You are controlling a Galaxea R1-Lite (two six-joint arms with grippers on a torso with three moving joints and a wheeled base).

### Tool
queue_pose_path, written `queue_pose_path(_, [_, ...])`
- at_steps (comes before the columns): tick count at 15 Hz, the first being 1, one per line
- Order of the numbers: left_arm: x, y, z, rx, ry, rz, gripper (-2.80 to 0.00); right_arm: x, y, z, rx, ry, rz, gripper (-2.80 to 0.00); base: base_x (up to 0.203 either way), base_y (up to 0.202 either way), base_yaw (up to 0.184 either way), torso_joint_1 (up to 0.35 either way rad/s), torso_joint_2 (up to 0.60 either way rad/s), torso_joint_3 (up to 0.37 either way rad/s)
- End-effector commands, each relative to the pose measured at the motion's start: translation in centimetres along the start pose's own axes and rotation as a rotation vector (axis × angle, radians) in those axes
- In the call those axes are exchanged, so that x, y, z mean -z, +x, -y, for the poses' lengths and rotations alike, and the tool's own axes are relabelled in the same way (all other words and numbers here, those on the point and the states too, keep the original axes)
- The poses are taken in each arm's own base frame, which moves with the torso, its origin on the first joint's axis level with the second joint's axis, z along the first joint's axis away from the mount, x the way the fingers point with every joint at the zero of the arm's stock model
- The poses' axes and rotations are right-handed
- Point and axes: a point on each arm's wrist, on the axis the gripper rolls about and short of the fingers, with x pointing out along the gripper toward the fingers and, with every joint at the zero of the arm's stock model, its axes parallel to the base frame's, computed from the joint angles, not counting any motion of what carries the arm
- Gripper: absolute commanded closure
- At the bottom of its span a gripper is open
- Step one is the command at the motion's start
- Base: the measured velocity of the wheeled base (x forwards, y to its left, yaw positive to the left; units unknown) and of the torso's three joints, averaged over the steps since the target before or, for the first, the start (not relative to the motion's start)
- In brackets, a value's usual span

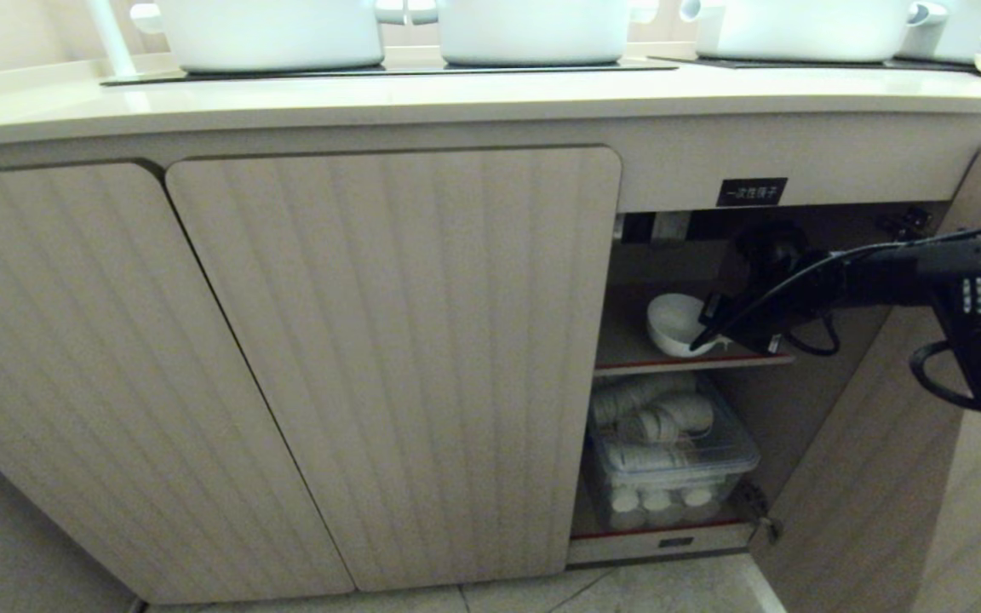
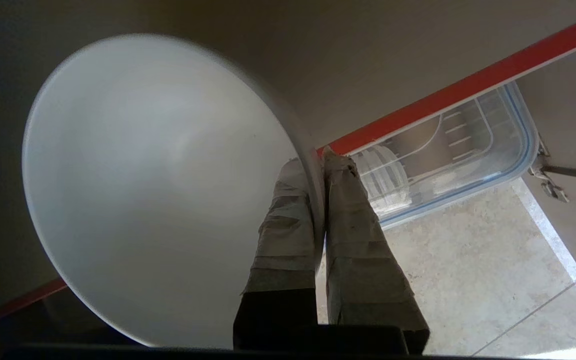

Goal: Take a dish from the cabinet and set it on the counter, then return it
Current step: Put it back into the cabinet

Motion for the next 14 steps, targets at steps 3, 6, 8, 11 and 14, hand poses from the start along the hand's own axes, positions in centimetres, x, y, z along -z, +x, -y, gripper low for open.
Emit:
queue_pose_path(3, [0.0, 0.0, 0.0, 0.000, -0.001, 0.000, 0.00, 0.2, 0.5, 0.1, 0.006, 0.004, -0.009, 0.00, 0.000, 0.000, 0.000, 0.000, 0.00, 0.000])
queue_pose_path(6, [0.0, 0.0, 0.0, -0.001, -0.001, 0.000, 0.00, 0.3, 0.6, 0.1, 0.008, 0.032, -0.011, 0.00, 0.000, 0.000, 0.000, 0.000, 0.00, 0.000])
queue_pose_path(8, [0.0, 0.0, 0.0, -0.001, -0.001, 0.000, 0.00, 0.3, 0.7, 0.0, 0.007, 0.034, -0.010, 0.00, 0.000, 0.000, 0.000, 0.000, 0.00, 0.000])
queue_pose_path(11, [0.0, 0.0, 0.0, 0.000, -0.001, 0.000, 0.00, 0.2, 0.8, 0.0, 0.004, 0.034, -0.002, 0.00, 0.000, 0.000, 0.000, 0.000, 0.00, 0.000])
queue_pose_path(14, [0.0, 0.0, 0.0, -0.002, 0.000, 0.000, 0.00, 0.5, 1.3, 0.1, 0.050, 0.035, 0.014, 0.00, 0.000, 0.000, 0.000, 0.000, 0.00, 0.000])
